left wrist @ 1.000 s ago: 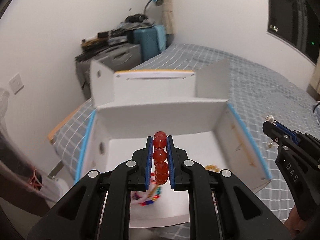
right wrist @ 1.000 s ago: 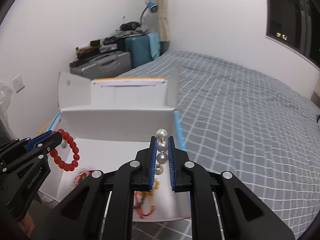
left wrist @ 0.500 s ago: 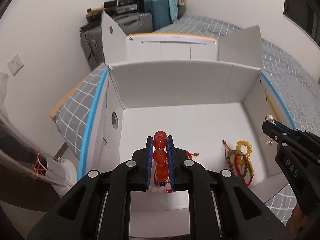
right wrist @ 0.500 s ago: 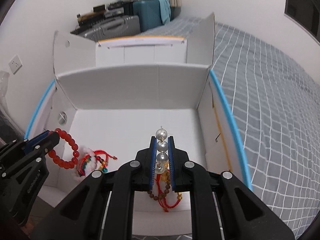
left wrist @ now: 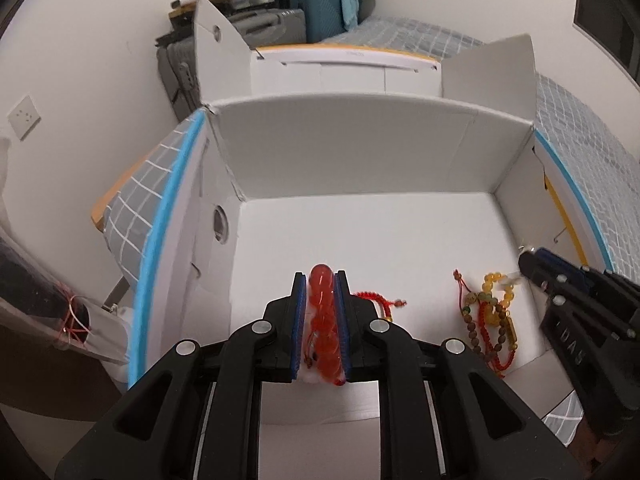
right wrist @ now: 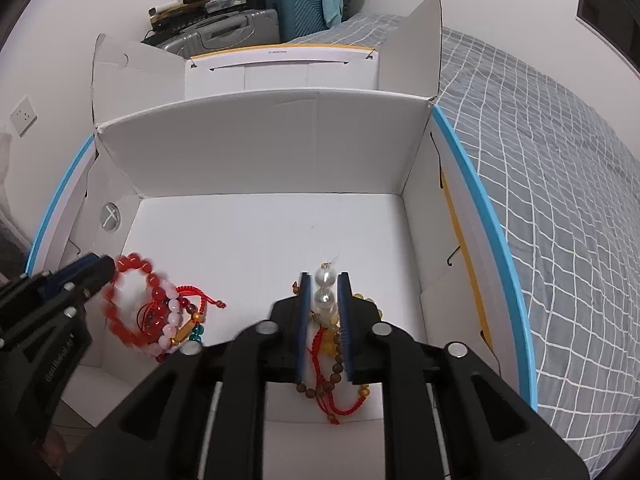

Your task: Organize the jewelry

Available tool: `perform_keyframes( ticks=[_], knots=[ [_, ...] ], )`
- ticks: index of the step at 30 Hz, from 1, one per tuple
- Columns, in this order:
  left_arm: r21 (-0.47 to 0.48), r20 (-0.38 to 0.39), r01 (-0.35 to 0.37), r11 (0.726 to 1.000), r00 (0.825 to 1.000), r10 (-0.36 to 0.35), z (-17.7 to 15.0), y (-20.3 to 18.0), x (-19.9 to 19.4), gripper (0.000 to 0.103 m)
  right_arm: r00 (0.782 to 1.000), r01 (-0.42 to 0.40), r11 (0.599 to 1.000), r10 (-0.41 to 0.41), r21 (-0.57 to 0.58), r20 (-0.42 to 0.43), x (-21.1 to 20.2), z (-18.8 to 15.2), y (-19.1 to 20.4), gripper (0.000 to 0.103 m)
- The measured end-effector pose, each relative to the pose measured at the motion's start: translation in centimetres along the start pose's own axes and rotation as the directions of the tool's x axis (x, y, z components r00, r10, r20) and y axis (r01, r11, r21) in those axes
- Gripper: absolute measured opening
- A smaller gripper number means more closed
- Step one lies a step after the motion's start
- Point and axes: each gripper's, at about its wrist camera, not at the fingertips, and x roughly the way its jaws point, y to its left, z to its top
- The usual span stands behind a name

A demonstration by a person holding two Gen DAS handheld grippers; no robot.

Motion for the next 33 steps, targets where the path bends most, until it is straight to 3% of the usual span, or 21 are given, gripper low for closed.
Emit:
perform_keyframes(
  ticks=[1,3,7,9,12,17,21,33],
  knots=[
    [-0.003,0.002,-0.001,1.0,1.0,0.001,0.1,0.0,-0.3,0.017,1.0,-0.003,1.0,0.003,0.001,0.005,-0.1,0.1,0.0,0.029],
    [-0.013,0.019,0.002,1.0,1.0,-0.001,0.1,0.2,-1.0,0.036,1.0,-0.012,1.0,0.011,0.008,0.029,-1.0,0.0,-0.1,0.04],
    [-0.02,0.098,-0.013,1.0,0.995,0.015,-0.1,0.4,-3.8,0.058,0.995,-0.019,0.999,0.016,0.033,0.096,-3.6,0.0,-0.7,0.069],
    [-0.019,0.144,-0.002,1.0,0.99,0.005,-0.5,0.4,-5.9,0.073,0.992,-0.022,0.999,0.017,0.04,0.124,-5.3,-0.1,-1.1,0.081],
    [-0.01,0.207,-0.003,1.0,0.978,0.005,-1.7,0.3,-8.8,0.086,0.982,-0.016,0.999,0.007,0.046,0.189,-8.1,-0.8,-1.6,0.092],
    [-0.014,0.277,0.007,1.0,0.961,-0.003,-3.7,0.3,-12.0,0.097,0.968,-0.002,0.999,-0.01,0.047,0.251,-11.9,-3.0,-2.1,0.095],
    [-0.011,0.309,0.022,1.0,0.951,-0.017,-6.0,0.1,-13.5,0.097,0.956,0.016,0.999,-0.029,0.047,0.292,-14.2,-5.5,-2.2,0.095],
    [-0.001,0.308,0.081,0.997,0.948,-0.077,-11.6,0.2,-15.2,0.097,0.946,0.038,0.998,-0.052,0.05,0.32,-17.4,-12.3,-2.0,0.095]
  ],
)
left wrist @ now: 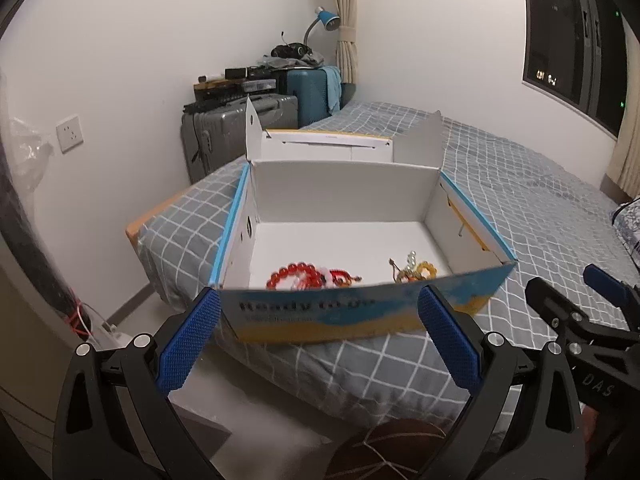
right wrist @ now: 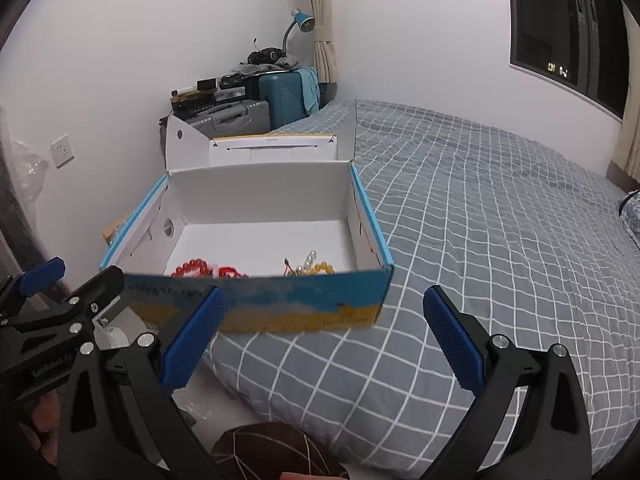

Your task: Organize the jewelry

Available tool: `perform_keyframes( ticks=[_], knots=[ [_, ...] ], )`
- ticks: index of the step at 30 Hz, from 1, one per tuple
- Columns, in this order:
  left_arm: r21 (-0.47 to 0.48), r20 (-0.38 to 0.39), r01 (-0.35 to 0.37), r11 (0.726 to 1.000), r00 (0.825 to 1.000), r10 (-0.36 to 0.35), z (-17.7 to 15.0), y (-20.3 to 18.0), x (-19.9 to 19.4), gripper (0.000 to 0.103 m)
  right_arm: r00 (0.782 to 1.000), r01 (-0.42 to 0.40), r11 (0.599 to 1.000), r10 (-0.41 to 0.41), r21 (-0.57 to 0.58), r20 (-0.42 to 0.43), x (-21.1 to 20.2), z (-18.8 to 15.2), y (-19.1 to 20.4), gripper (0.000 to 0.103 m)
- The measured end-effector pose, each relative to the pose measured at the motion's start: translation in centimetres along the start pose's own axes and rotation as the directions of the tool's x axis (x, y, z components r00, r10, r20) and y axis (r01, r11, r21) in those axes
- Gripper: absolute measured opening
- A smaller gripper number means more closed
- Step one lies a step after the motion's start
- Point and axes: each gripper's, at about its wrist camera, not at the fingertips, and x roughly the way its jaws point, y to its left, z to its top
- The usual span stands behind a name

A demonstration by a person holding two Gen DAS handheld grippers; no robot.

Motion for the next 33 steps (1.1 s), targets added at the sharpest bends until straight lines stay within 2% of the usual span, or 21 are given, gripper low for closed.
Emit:
perform_keyframes(
  ticks=[13,33],
  knots=[
    [0.035,-0.014,-0.033,0.999,0.999,0.033,-1.0,-0.3,0.1,0.097,1.0,0.003,1.0,-0.002,0.008,-0.03,0.2,-1.4,0.1,0.095],
    [0.031,-0.015,-0.018,0.999,1.0,0.019,-1.1,-0.1,0.4,0.097,0.999,0.007,1.0,-0.007,0.01,-0.043,0.4,-1.5,-0.2,0.095]
  ],
)
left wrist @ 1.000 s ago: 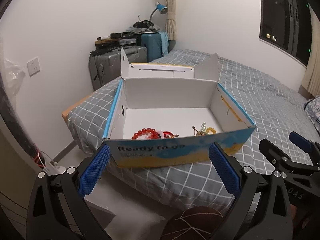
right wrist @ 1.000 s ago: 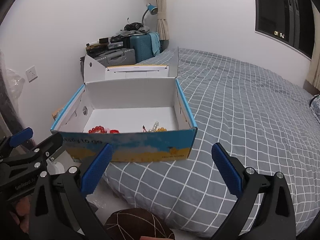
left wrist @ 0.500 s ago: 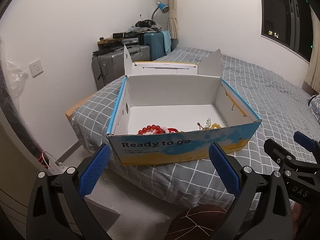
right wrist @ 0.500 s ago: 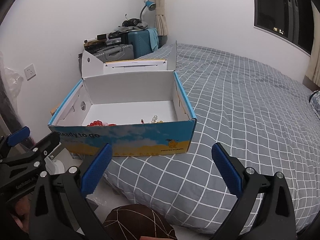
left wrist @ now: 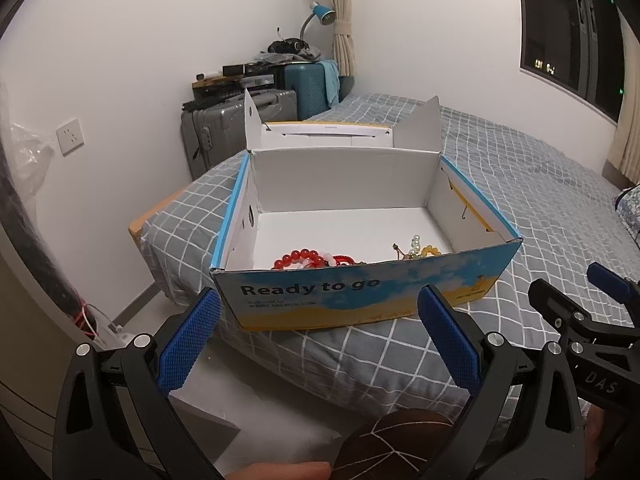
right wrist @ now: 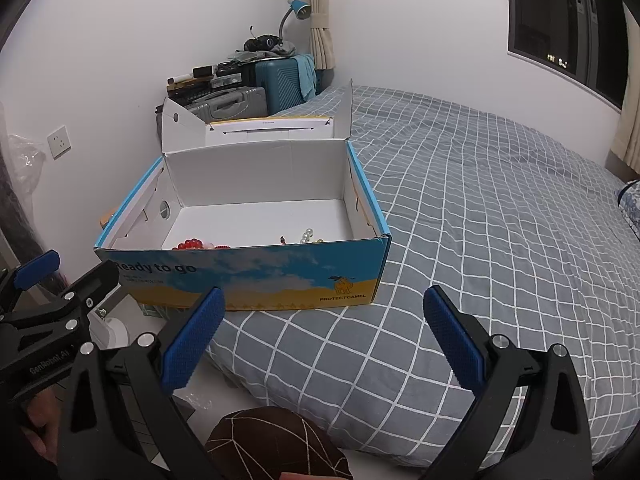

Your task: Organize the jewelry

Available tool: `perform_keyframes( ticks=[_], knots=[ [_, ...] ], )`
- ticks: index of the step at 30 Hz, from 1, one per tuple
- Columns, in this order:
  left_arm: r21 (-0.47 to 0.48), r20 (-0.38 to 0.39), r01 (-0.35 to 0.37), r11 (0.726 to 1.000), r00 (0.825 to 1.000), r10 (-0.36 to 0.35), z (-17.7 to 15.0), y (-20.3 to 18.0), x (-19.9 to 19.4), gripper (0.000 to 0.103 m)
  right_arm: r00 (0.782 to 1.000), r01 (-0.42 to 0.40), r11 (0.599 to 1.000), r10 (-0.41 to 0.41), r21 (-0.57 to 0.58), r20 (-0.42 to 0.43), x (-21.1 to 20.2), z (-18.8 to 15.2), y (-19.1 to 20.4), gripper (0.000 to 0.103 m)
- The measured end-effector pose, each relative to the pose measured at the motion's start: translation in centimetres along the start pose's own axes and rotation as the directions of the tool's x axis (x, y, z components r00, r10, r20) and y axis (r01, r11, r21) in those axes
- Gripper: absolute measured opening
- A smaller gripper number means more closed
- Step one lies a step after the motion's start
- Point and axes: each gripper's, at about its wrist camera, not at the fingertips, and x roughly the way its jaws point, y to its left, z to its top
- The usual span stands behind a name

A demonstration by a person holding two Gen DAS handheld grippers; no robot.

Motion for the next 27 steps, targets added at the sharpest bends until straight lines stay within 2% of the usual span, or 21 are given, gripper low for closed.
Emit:
perform_keyframes(
  ticks=[8,12,17,27],
  knots=[
    [-0.03,0.008,-0.006,1.0,1.0,0.006,-0.1,0.49,0.03,0.097,1.0,0.0,1.0,0.0,0.0,-0.001,-0.01,-0.1,-0.12,0.095],
    [0.006,0.036,-0.022,1.0,0.999,0.022,-0.17,-0.02,-0.33,0.097,1.0,0.001,1.0,-0.001,0.001,-0.001,0.0,-0.11,-0.15,0.095],
    [-0.008,0.015,0.005,1.0,1.0,-0.005,-0.02,0.13,-0.09,0.097,1.0,0.001,1.0,-0.001,0.003,-0.001,0.01,-0.12,-0.17,0.095],
    [0.005,0.014,-0.007,1.0,1.0,0.007,-0.25,-0.3,-0.31,0.097,1.0,0.0,1.0,0.0,0.007,-0.002,-0.04,-0.24,-0.24,0.095]
  ],
)
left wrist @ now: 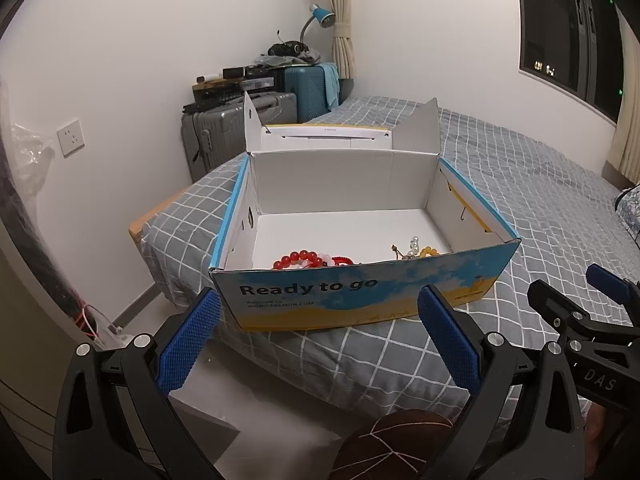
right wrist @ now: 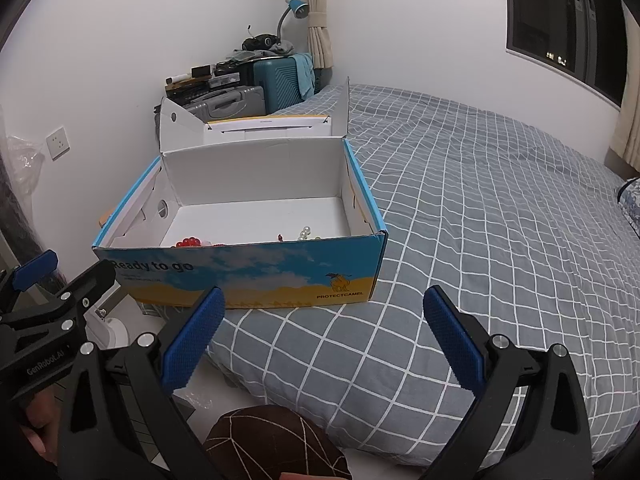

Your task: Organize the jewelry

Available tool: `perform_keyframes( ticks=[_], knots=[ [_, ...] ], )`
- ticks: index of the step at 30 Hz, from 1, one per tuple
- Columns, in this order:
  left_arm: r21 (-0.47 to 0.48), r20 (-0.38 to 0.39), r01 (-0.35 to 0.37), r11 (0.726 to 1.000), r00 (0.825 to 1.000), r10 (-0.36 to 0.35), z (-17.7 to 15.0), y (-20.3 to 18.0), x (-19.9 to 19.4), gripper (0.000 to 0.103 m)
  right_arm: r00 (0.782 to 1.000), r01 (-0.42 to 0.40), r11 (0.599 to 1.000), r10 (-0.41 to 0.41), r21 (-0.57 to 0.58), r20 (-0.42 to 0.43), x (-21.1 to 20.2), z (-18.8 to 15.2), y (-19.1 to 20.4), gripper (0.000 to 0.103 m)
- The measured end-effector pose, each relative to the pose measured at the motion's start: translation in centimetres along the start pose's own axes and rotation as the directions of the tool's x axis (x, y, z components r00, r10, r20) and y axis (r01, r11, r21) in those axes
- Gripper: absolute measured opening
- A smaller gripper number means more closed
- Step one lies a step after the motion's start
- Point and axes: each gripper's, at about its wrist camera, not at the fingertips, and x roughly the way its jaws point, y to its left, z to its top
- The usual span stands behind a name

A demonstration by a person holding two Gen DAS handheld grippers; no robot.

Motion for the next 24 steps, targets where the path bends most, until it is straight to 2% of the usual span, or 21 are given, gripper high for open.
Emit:
perform_keyframes(
  ticks=[24],
  knots=[
    [0.001,-0.015,-0.007,1.0,1.0,0.007,-0.16,0.07,0.03,0.097,1.0,-0.002,1.0,0.002,-0.002,-0.001,-0.04,-0.2,0.03,0.095]
  ],
)
